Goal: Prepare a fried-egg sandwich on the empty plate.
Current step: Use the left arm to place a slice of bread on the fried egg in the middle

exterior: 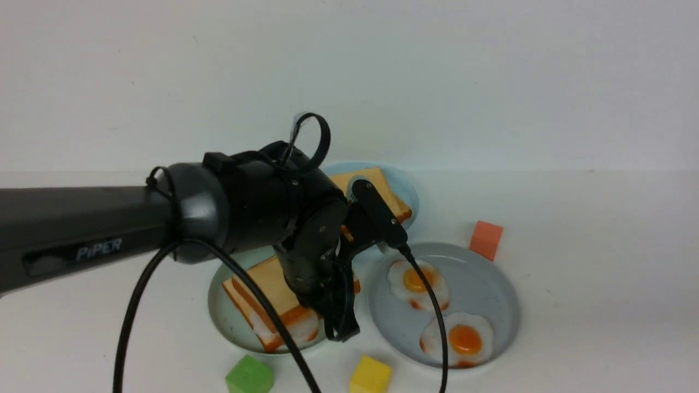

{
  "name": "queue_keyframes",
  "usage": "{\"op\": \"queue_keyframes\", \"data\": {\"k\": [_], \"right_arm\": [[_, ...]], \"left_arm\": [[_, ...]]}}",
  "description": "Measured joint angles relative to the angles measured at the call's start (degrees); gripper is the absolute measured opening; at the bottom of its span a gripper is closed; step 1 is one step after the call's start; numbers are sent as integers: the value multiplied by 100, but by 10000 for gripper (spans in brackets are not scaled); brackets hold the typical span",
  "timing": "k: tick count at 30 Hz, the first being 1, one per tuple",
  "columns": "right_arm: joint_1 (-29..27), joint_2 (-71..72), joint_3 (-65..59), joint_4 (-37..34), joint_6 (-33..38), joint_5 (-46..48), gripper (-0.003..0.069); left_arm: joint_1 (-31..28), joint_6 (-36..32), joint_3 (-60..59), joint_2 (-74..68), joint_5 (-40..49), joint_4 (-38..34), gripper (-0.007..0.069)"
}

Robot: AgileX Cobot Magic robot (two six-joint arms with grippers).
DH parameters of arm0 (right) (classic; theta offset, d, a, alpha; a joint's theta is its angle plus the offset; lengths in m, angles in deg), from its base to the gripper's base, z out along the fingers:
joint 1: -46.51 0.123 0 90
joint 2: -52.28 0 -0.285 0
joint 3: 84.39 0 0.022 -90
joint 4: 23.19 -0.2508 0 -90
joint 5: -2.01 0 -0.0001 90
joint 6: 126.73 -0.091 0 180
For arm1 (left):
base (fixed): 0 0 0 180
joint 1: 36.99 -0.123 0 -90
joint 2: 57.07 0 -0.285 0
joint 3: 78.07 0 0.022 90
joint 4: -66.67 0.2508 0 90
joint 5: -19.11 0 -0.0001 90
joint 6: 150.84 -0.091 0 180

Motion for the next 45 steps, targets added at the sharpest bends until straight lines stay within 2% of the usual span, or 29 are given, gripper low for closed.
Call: {"op": "queue_keyframes", "data": {"k": [11,18,32,37,43,44,45], "right_arm": [[0,0,0,0,0,0,14],[0,0,0,0,0,-175,14],[0,0,0,-19,0,-239,18],[0,0,0,-16,5,-252,22],[0,0,0,-16,5,-240,22],[0,0,0,-22,5,-239,22],[0,0,0,-43,5,-235,22]], "left_arm": [[0,0,0,-18,-12,130,13],[0,75,0,-56,-18,576,13],[0,231,0,-156,-18,225,34],[0,238,0,-169,-18,229,77],[0,238,0,-169,-8,277,191],[0,238,0,-169,-8,286,191],[0,238,0,-169,-3,309,227]]}}
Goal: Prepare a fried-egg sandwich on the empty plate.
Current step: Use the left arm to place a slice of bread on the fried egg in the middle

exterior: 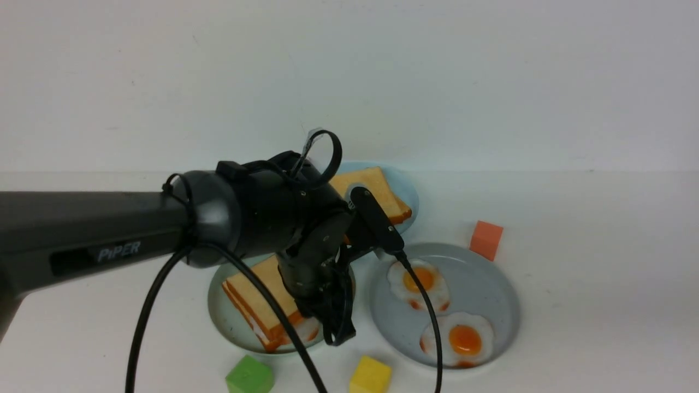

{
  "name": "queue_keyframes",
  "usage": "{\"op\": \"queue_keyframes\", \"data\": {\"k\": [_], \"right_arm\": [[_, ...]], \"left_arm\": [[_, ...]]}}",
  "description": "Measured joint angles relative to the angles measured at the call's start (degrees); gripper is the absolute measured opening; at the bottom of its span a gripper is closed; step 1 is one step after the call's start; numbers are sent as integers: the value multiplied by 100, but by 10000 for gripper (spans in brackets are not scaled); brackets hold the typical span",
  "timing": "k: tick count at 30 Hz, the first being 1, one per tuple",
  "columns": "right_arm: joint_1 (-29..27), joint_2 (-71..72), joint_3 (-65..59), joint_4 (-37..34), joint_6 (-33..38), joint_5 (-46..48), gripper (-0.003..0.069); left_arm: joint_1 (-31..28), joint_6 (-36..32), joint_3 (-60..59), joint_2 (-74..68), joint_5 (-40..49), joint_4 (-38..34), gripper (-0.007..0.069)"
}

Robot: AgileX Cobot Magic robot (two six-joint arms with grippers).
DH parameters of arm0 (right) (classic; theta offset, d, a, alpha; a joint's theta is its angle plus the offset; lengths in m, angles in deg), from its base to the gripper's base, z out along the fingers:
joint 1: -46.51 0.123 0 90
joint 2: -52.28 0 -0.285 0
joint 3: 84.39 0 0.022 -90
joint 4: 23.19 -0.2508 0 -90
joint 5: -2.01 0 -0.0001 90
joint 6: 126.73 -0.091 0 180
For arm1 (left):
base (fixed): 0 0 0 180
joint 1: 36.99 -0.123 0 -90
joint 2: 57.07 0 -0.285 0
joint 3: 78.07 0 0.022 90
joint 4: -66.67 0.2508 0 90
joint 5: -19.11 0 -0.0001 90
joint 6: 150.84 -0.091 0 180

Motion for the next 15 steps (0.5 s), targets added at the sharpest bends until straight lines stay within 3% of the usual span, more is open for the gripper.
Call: {"op": "queue_keyframes", "data": {"k": [6,15], "right_arm": [[0,0,0,-85,0,21,26],[0,0,0,-109,0,59,33]], "left_arm": [[0,0,0,0,2,26,314],[0,201,0,346,14,9,328]]}}
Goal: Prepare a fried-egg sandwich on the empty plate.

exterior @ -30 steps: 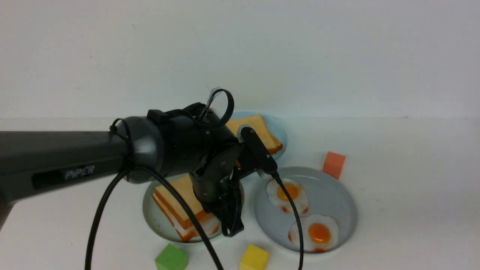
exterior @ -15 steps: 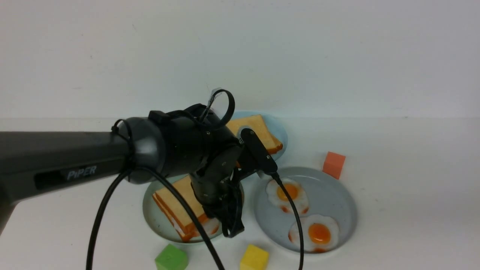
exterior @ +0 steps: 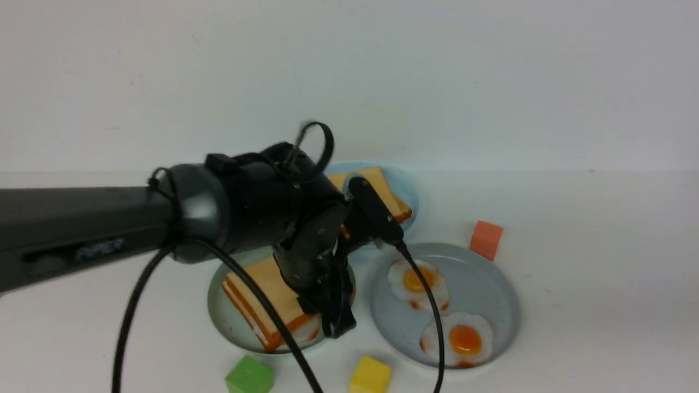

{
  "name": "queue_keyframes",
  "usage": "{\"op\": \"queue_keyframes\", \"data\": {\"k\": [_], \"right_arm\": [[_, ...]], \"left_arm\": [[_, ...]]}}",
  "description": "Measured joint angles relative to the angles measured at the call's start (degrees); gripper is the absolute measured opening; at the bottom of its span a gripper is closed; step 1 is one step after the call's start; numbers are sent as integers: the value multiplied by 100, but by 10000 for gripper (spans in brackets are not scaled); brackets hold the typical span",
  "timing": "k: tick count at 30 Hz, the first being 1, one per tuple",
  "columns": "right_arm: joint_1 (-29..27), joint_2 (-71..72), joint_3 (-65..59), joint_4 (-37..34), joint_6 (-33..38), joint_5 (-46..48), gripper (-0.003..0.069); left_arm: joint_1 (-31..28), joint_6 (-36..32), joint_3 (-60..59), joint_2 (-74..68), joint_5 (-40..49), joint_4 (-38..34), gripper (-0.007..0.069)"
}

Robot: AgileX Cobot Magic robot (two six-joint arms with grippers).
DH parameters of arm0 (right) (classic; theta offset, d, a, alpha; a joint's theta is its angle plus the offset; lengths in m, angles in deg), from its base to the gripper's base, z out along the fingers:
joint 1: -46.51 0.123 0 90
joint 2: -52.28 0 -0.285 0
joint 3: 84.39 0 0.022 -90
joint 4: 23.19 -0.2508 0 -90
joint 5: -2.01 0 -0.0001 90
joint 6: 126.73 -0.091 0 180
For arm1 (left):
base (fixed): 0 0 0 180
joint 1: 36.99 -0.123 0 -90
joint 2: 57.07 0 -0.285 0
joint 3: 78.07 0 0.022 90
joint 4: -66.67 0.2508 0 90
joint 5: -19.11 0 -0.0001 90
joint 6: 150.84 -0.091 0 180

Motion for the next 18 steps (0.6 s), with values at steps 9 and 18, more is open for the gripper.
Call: {"op": "queue_keyframes", "data": {"k": [9,18], "right_arm": [[0,0,0,0,0,-5,34],[0,201,0,6,-92,-5,3]], "left_arm": [[208,895,-7,1717,77,-442,235],[901,999,-1067,4967,-365,-1339,-13]]}}
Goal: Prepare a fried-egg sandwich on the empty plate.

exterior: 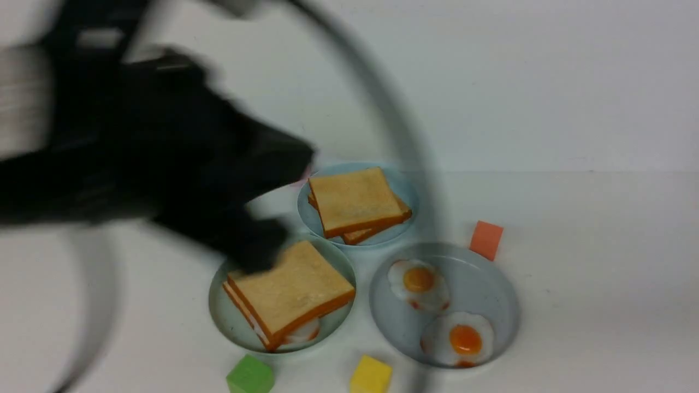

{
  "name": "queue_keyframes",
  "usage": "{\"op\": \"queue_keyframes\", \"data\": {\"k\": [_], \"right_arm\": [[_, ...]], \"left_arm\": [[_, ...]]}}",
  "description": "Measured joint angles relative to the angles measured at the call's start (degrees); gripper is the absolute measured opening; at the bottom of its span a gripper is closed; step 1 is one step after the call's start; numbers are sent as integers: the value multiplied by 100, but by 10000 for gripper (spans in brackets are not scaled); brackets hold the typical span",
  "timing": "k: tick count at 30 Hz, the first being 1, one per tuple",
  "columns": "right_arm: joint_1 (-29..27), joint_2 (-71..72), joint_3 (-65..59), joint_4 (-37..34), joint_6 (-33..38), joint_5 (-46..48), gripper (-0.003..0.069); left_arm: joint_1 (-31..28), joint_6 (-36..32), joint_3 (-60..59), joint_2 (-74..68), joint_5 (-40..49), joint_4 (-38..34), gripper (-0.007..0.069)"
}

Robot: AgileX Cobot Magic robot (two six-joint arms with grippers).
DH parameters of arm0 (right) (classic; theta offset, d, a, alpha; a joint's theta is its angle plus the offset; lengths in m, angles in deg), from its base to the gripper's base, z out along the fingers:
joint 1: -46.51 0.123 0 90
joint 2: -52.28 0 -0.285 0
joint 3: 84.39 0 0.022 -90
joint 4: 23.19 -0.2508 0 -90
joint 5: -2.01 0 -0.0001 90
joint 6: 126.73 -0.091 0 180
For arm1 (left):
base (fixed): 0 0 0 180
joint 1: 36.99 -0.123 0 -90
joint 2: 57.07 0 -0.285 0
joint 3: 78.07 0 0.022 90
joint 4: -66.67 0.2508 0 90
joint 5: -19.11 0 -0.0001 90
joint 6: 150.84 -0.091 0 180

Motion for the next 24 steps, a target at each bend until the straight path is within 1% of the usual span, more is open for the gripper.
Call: {"op": "queue_keyframes", "data": {"k": [1,4,7,9,11,14,18,24], "right_arm": [[0,78,0,0,-7,0,2],[0,226,0,10,-31,-12,2],[0,264,0,0,-43,43,4],[0,264,0,-2,-43,106,4],[0,264,0,-7,-43,181,4],[0,264,0,-7,-43,220,6],[0,264,0,-7,-43,220,8],[0,264,0,-2,-47,225,8]], "left_arm": [[1,0,-511,566,-296,-185,-13],[1,0,-1696,1610,-1089,-381,-13],[1,21,-3166,2712,-2242,-523,-13],[1,116,-3806,3215,-2825,-593,-13],[1,243,-4301,3612,-3139,-661,-13],[1,342,-4810,3973,-3357,-691,-13],[1,364,-4982,4029,-3358,-691,-13],[1,369,-5001,4019,-2886,-691,-13]]}}
